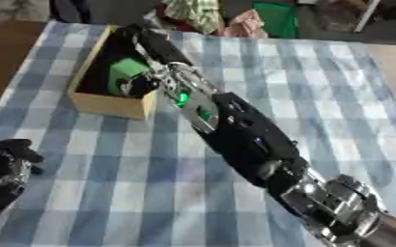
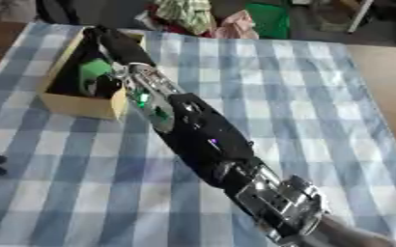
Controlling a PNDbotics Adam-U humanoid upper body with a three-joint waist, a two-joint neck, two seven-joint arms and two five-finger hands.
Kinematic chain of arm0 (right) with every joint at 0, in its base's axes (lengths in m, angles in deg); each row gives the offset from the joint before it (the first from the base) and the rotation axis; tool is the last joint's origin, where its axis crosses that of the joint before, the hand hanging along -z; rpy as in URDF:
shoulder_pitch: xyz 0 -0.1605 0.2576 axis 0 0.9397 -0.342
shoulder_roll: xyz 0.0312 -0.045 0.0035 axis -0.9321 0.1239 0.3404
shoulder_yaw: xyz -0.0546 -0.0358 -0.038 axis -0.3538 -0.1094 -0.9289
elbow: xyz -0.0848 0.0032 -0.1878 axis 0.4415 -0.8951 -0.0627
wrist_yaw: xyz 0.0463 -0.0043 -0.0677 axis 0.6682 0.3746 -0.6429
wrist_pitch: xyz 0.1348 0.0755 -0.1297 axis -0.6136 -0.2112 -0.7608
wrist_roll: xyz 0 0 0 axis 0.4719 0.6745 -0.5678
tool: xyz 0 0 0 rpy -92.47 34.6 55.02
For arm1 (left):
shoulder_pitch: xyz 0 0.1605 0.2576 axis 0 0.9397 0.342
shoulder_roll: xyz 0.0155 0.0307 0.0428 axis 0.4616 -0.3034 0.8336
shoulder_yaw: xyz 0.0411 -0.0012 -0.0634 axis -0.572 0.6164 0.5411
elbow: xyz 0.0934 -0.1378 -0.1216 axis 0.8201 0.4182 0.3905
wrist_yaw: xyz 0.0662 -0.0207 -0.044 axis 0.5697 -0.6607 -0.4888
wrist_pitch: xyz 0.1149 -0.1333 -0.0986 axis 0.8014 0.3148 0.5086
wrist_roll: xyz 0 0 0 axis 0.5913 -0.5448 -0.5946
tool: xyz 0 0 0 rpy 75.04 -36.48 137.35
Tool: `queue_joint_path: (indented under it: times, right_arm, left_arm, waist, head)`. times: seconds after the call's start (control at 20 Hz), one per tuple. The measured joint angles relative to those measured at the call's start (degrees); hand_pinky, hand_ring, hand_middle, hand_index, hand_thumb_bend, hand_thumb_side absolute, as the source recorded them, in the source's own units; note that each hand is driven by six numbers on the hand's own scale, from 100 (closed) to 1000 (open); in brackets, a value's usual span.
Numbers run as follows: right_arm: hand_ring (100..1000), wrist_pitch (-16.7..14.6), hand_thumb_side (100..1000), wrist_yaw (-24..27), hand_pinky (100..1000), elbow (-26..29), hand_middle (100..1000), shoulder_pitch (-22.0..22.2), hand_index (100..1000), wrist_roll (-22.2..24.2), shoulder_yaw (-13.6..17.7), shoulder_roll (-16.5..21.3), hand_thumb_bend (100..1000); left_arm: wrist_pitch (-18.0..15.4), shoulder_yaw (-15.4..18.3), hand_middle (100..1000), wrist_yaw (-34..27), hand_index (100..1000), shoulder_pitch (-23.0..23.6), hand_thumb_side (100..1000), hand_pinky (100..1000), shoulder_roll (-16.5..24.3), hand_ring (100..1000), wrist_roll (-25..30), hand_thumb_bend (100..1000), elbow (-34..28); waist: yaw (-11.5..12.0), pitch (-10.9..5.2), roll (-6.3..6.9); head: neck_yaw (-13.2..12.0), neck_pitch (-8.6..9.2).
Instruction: Pick up objects on the table and place them in the box.
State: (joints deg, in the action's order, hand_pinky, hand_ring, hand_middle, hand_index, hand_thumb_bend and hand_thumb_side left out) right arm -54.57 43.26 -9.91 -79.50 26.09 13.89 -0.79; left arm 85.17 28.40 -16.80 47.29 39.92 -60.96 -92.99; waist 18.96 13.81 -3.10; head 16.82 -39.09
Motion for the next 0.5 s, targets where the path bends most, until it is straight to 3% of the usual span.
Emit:
queue_joint_path:
  times: [0.35, 0.5]
  right_arm:
    - [1000, 0.46, 136, 0.08, 886, 0.93, 908, 0.0, 944, -1.15, -0.01, 0.03, 437]
    - [980, 0.59, 109, 1.52, 840, 3.29, 816, 0.02, 934, -1.42, -0.01, 0.46, 400]
  left_arm:
    - [0.0, 0.01, 510, 0.0, 658, 0.05, 207, 548, 0.0, 603, 0.0, 100, 0.0]
    - [-0.03, 0.04, 510, 0.0, 658, 0.32, 207, 548, -0.01, 603, -0.06, 100, 0.0]
  waist:
    - [-0.7, -0.04, 0.16]
    - [-1.53, -0.11, 0.18]
  head:
    - [-0.14, 0.0]
    - [-0.64, -0.01]
